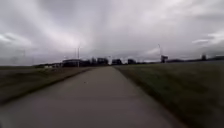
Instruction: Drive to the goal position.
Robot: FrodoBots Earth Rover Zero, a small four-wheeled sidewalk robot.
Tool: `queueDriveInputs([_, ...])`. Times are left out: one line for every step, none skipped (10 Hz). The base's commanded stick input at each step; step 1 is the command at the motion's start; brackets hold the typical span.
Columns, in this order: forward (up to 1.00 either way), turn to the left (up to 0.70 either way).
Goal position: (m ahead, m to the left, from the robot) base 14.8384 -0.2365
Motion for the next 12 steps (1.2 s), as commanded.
queueDriveInputs([0.7, 0.0])
queueDriveInputs([0.7, 0.0])
queueDriveInputs([0.7, 0.0])
queueDriveInputs([0.7, 0.0])
queueDriveInputs([0.7, 0.0])
queueDriveInputs([0.7, 0.0])
queueDriveInputs([0.7, 0.0])
queueDriveInputs([0.7, 0.0])
queueDriveInputs([0.7, 0.0])
queueDriveInputs([0.7, 0.0])
queueDriveInputs([0.7, 0.0])
queueDriveInputs([0.7, 0.0])
